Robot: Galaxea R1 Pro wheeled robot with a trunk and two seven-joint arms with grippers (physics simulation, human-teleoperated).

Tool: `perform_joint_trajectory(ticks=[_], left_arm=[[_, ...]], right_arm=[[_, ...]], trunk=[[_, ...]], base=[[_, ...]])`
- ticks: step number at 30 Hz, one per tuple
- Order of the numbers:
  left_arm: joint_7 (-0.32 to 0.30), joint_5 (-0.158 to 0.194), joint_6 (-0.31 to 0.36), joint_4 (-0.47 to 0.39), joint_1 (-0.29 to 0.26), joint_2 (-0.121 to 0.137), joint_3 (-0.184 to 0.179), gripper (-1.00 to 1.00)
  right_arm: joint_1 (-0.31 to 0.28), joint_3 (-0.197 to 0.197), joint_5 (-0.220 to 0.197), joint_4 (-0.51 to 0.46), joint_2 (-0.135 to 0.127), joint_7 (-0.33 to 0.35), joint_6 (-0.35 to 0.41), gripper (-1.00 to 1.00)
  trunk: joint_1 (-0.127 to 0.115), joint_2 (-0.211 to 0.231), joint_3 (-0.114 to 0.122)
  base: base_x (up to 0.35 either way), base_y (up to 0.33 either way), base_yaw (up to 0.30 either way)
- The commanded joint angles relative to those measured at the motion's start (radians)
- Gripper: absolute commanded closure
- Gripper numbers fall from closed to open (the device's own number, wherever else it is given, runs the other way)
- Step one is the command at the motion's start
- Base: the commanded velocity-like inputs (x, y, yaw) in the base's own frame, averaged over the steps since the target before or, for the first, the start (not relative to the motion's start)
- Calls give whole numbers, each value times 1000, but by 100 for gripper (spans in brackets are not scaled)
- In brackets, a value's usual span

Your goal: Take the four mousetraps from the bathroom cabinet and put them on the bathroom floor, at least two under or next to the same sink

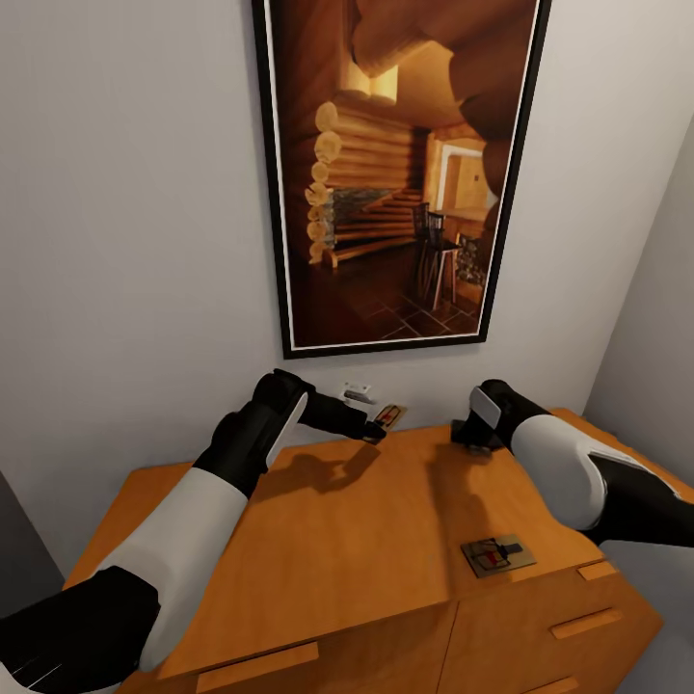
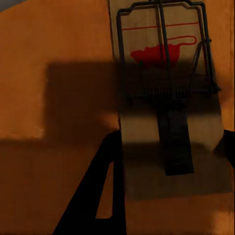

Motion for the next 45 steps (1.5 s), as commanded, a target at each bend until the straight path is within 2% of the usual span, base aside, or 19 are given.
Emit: perform_joint_trajectory(ticks=[1, 3, 8, 15, 28, 45], left_arm=[[-3, -2, 5, -1, -1, 0, 0, 100], [-3, -2, 5, -1, -1, 0, 0, 100], [-3, -2, 5, -1, -1, 0, -1, 100], [-3, -2, 5, -1, -1, 0, 0, 100], [-2, -2, 5, -1, -1, 0, 1, 100], [-2, -1, 5, -31, -1, 0, 3, 100]], right_arm=[[22, -2, 15, -1, -10, -8, 20, 100], [21, -1, 16, -24, -32, -6, 39, 100], [21, -1, 16, -101, -59, -4, 101, 100], [21, -1, 16, -256, -73, -2, 231, 100], [21, -2, 16, -294, -75, -1, 233, 100], [21, -2, 12, -296, -74, 0, 233, 100]], trunk=[[0, 0, -1], [0, 0, -1], [0, 0, -1], [0, 0, -1], [0, 0, -1], [0, 0, -1]], base=[[0, 0, 0], [0, 0, 0], [0, 0, 0], [0, 0, 0], [-23, 0, 0], [-316, 0, 0]])
